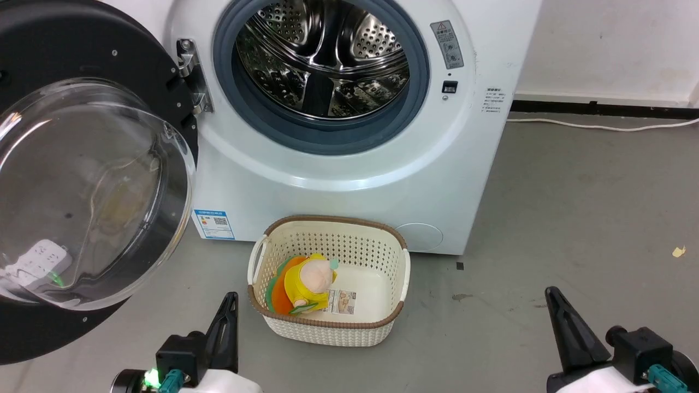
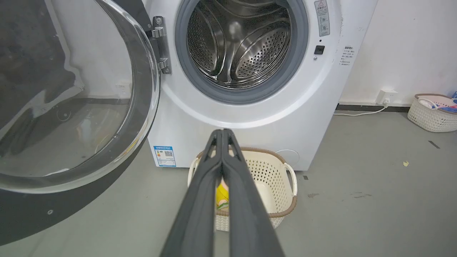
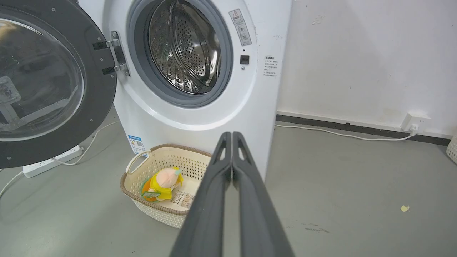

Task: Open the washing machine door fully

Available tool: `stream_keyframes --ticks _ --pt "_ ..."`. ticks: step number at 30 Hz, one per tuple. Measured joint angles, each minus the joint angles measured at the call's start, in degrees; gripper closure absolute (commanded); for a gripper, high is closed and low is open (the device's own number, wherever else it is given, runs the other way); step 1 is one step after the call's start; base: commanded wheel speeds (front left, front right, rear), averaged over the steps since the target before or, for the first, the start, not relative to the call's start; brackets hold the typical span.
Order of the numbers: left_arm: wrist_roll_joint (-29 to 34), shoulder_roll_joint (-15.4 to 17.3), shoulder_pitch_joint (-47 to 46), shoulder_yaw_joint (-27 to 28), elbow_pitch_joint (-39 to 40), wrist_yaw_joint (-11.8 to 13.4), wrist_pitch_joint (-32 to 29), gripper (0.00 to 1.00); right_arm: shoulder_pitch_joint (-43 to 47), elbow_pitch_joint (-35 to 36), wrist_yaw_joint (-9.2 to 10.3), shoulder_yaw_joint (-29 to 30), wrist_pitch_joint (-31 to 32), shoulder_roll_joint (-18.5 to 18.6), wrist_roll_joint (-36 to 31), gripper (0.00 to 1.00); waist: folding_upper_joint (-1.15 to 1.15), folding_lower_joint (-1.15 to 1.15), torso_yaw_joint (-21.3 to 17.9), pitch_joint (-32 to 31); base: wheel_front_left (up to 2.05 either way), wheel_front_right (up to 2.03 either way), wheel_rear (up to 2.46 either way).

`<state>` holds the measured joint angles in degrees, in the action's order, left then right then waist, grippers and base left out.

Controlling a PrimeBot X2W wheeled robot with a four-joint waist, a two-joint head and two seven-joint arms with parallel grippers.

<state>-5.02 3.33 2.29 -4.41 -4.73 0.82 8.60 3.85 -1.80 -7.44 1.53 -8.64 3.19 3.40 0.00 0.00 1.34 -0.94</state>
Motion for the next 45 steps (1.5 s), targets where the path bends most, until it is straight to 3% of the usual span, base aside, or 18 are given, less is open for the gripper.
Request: stream_keyframes --ticks 45 --pt "2.91 -0.29 -1.10 2.72 2.76 -0.48 -5.13 1.00 -2.03 0.77 0.00 -0.85 5.26 -0.01 -1.94 1.00 0.00 0.00 -0.82 0.58 0.00 0.00 0.00"
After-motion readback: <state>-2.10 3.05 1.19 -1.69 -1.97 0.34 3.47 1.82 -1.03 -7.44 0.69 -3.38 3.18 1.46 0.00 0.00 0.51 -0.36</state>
